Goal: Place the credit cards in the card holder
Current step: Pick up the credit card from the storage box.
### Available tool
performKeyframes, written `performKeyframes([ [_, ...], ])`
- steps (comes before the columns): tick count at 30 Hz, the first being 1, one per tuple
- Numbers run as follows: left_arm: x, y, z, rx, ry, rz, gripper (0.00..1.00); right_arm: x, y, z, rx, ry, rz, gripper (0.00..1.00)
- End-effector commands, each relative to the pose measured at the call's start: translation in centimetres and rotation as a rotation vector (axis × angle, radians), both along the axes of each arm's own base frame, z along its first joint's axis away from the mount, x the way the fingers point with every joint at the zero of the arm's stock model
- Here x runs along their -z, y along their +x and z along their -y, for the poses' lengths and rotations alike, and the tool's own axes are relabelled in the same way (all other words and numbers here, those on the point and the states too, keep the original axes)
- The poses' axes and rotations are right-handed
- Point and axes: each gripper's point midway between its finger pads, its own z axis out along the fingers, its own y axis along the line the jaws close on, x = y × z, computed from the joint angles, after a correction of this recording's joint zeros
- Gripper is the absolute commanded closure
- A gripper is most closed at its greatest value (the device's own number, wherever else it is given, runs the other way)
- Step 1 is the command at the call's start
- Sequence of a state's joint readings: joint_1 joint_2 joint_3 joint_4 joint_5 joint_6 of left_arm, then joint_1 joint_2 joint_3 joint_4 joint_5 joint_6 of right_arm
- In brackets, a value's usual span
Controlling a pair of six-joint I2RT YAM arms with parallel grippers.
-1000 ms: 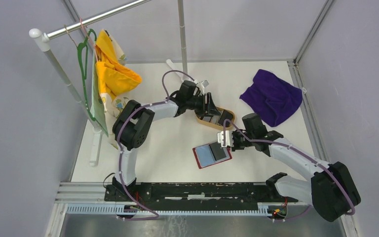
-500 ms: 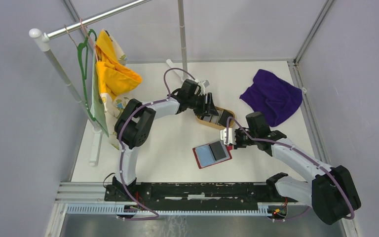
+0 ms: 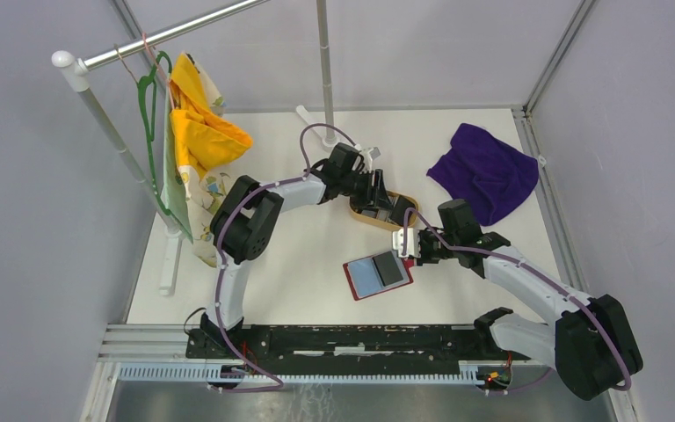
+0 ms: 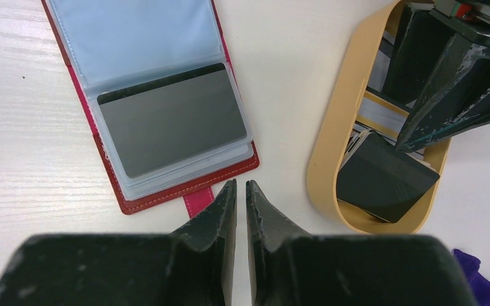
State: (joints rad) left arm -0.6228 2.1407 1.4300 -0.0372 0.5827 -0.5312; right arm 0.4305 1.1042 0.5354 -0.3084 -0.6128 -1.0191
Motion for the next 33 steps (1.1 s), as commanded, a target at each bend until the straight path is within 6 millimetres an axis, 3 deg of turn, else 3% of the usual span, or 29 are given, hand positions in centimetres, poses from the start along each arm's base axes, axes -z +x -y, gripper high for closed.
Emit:
performKeyframes([
  [1,-2.9,-0.6,1.5,0.047,-0.095,0.007,0.44,-2.1,0.9,-0.7,-0.014,0.044,0.051,0.85],
  [5,-4.8,-0.8,2.1,0.057,-0.168,0.018,0.46,-2.2,0.9,-0.8,-0.017,0.047,0.052,0.85],
  [8,-5.1,-0.8,2.4,0.058,-0.192,0.01,0.46,-2.2,0.9,-0.8,-0.018,0.048,0.052,0.85],
  [17,-0.8,-0.5,2.5,0.034,-0.079,-0.025,0.38,-2.3,0.8,-0.8,-0.02,0.051,0.053,0.85],
  [21,0.0,-0.7,3.1,0.045,-0.075,-0.046,0.37,-2.2,0.8,-0.8,-0.022,0.051,0.052,0.85],
  [28,-1.0,-1.1,4.1,0.072,-0.122,-0.052,0.36,-2.1,0.8,-0.8,-0.02,0.048,0.048,0.85],
  [33,-2.6,-1.2,3.7,0.067,-0.162,-0.044,0.36,-2.2,0.8,-0.8,-0.019,0.05,0.05,0.85],
])
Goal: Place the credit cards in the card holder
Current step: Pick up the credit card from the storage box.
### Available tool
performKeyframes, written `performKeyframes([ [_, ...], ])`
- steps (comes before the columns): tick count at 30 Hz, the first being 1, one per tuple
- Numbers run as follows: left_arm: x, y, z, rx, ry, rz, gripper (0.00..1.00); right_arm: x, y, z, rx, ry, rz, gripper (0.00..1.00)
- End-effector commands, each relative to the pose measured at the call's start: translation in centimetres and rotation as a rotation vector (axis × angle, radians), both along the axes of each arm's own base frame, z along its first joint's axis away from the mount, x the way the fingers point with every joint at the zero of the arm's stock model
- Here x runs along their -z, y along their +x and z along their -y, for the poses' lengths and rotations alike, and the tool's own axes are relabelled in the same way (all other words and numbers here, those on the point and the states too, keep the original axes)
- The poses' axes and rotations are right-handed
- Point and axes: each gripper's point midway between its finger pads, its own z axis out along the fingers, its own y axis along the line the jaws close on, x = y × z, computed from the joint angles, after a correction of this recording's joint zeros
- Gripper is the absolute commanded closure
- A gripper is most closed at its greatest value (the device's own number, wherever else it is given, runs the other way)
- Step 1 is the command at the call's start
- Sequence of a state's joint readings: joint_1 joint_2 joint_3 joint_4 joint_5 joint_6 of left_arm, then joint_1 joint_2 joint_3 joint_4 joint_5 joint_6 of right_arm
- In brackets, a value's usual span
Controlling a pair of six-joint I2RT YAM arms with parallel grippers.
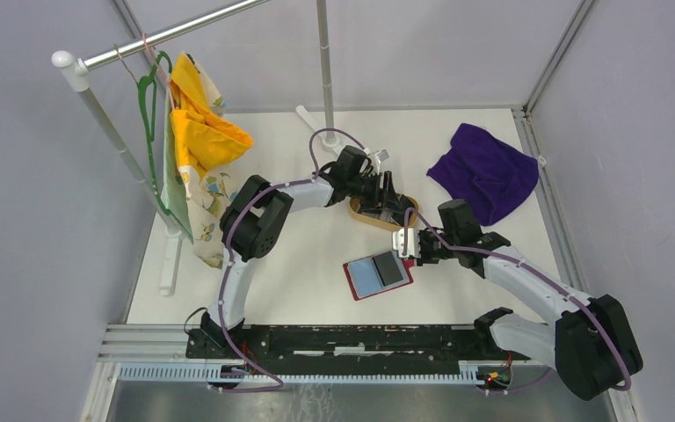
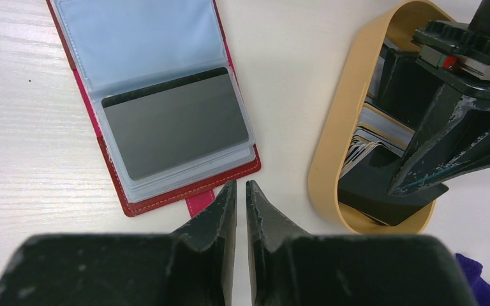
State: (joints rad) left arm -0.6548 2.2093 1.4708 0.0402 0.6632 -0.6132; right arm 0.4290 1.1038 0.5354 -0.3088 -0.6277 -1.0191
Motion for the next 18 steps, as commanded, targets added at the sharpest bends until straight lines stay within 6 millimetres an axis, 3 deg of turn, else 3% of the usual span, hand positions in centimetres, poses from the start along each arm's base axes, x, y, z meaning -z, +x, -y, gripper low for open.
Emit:
performKeyframes([
  [1,-3.0,0.0,0.4,0.011,-0.087,0.014,0.36,-2.1,0.9,-0.6,-0.011,0.041,0.056,0.85],
  [8,-4.3,1.1,-1.5,-0.02,-0.118,0.015,0.37,-2.2,0.9,-0.6,-0.012,0.045,0.057,0.85],
  [18,-4.4,1.6,-2.4,-0.042,-0.116,0.015,0.41,-2.2,0.9,-0.5,-0.01,0.047,0.058,0.85],
])
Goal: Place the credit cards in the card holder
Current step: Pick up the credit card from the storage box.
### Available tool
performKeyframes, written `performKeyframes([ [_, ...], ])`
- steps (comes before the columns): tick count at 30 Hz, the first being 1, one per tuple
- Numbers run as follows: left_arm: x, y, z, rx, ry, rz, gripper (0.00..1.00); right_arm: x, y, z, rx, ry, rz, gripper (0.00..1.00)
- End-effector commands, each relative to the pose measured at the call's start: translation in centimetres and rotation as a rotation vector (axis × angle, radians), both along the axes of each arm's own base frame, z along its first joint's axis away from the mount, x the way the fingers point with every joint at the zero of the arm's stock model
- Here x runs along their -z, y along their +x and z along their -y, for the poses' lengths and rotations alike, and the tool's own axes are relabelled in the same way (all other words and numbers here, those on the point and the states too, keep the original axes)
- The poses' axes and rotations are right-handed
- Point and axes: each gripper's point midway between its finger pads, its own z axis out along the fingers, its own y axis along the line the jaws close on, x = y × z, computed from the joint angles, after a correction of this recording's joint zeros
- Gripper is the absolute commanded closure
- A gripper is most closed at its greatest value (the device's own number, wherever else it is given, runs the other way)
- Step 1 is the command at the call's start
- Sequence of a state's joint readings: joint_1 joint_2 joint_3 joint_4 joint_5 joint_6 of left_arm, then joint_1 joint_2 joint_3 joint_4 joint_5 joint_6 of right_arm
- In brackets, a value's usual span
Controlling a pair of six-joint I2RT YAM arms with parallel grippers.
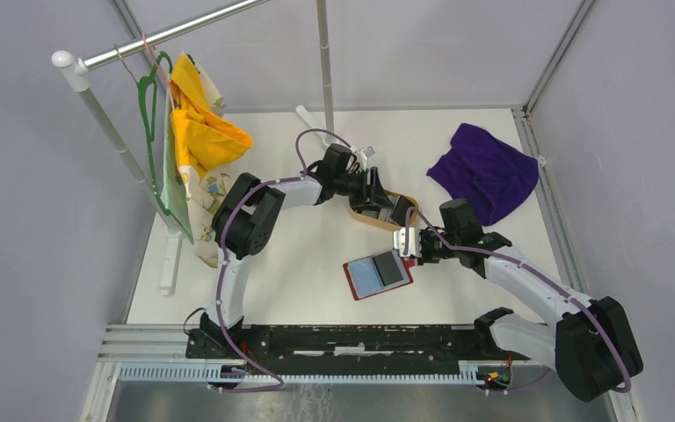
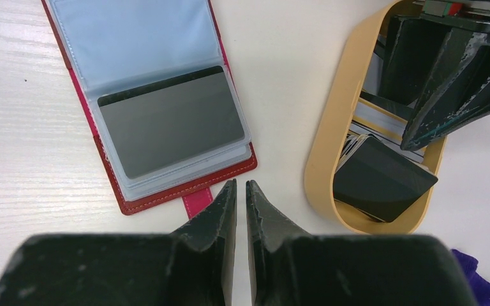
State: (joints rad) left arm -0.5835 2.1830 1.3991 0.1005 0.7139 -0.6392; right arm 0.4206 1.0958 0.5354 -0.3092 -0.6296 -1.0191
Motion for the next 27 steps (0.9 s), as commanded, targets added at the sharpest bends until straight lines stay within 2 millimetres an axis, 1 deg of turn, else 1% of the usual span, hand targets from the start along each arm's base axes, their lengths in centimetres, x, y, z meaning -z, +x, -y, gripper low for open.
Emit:
performKeyframes([
  [1,-4.3,0.3,0.2,-0.002,-0.076,0.048,0.42,-2.0,0.8,-0.7,-0.018,0.042,0.051,0.85],
  [4,-4.5,0.5,0.0,-0.005,-0.08,0.05,0.45,-2.0,0.8,-0.7,-0.018,0.041,0.051,0.85],
  [6,-4.6,0.5,-0.1,-0.005,-0.082,0.05,0.5,-2.0,0.7,-0.6,-0.017,0.041,0.049,0.85],
  [10,-5.0,0.7,-0.2,-0.012,-0.09,0.058,0.53,-2.0,0.8,-0.6,-0.016,0.041,0.051,0.85],
  [16,-4.9,1.0,-0.7,-0.023,-0.097,0.051,0.59,-2.0,0.8,-0.6,-0.016,0.042,0.049,0.85],
  [22,-4.4,1.2,-0.8,-0.028,-0.094,0.043,0.72,-2.0,0.7,-0.6,-0.018,0.044,0.05,0.85],
  [27,-3.5,1.4,-0.8,-0.033,-0.084,0.031,0.9,-2.0,0.8,-0.6,-0.015,0.043,0.049,0.85],
])
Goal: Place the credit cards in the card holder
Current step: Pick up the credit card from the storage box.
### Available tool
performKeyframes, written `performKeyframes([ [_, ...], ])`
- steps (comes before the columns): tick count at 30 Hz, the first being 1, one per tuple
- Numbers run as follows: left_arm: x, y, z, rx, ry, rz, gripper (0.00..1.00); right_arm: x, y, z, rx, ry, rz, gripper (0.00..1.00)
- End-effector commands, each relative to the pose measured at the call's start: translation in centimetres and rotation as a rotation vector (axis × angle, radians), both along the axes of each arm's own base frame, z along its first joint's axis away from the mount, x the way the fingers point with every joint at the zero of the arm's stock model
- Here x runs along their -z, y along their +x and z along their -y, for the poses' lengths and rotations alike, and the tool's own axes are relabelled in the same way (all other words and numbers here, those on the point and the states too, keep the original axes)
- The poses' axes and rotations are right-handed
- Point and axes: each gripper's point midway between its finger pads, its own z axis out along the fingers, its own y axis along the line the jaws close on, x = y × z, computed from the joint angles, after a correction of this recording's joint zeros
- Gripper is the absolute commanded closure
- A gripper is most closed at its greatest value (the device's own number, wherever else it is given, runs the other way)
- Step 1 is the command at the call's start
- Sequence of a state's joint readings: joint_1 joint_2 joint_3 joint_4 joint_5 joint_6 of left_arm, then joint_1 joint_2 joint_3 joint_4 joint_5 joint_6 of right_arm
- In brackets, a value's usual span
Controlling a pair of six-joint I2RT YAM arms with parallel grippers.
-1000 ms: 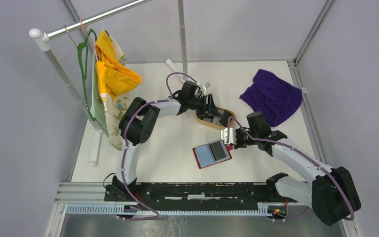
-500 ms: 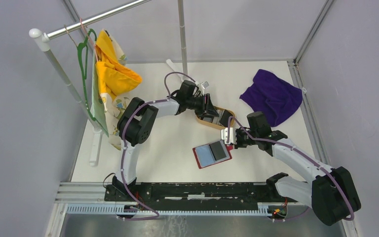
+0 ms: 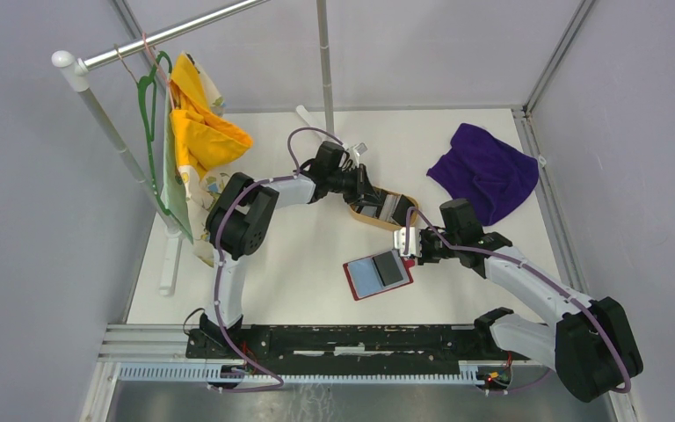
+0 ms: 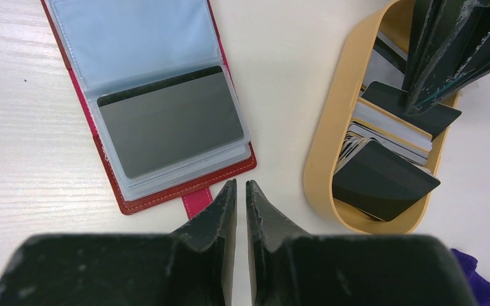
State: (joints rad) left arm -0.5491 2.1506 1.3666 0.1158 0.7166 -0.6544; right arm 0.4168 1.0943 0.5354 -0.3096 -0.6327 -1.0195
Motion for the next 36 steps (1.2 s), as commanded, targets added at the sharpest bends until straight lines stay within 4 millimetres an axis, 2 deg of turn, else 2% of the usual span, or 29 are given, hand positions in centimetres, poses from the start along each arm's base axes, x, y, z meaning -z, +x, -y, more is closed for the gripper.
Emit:
performKeyframes([
  [1,-2.7,0.5,0.7,0.005,-0.069,0.033,0.93,-1.9,0.7,-0.6,-0.019,0.041,0.048,0.85],
  [4,-2.5,0.8,0.5,-0.01,-0.055,0.042,0.98,-1.9,0.7,-0.7,-0.019,0.041,0.047,0.85],
  [8,-2.8,1.3,-0.1,-0.037,-0.012,0.08,0.98,-1.9,0.7,-0.6,-0.017,0.042,0.046,0.85],
  [15,-5.1,2.6,-2.4,-0.146,0.087,0.211,0.98,-2.2,0.7,-0.7,-0.02,0.048,0.051,0.85],
  [21,-7.6,2.4,-3.8,-0.205,0.092,0.301,0.98,-2.4,0.6,-0.8,-0.022,0.06,0.049,0.85],
  [27,-10.6,0.9,-4.8,-0.23,0.019,0.388,0.98,-3.5,0.3,-1.1,-0.028,0.107,0.041,0.84],
  [30,-12.8,-1.0,-4.9,-0.211,-0.076,0.426,0.98,-4.6,0.2,-1.3,-0.029,0.154,0.025,0.83],
  [33,-14.7,-3.6,-5.1,-0.177,-0.202,0.469,0.98,-6.2,-0.4,-1.8,-0.032,0.243,-0.027,0.77],
  [36,-15.8,-6.2,-5.7,-0.17,-0.303,0.513,0.98,-8.0,-1.6,-2.6,-0.057,0.371,-0.123,0.7],
])
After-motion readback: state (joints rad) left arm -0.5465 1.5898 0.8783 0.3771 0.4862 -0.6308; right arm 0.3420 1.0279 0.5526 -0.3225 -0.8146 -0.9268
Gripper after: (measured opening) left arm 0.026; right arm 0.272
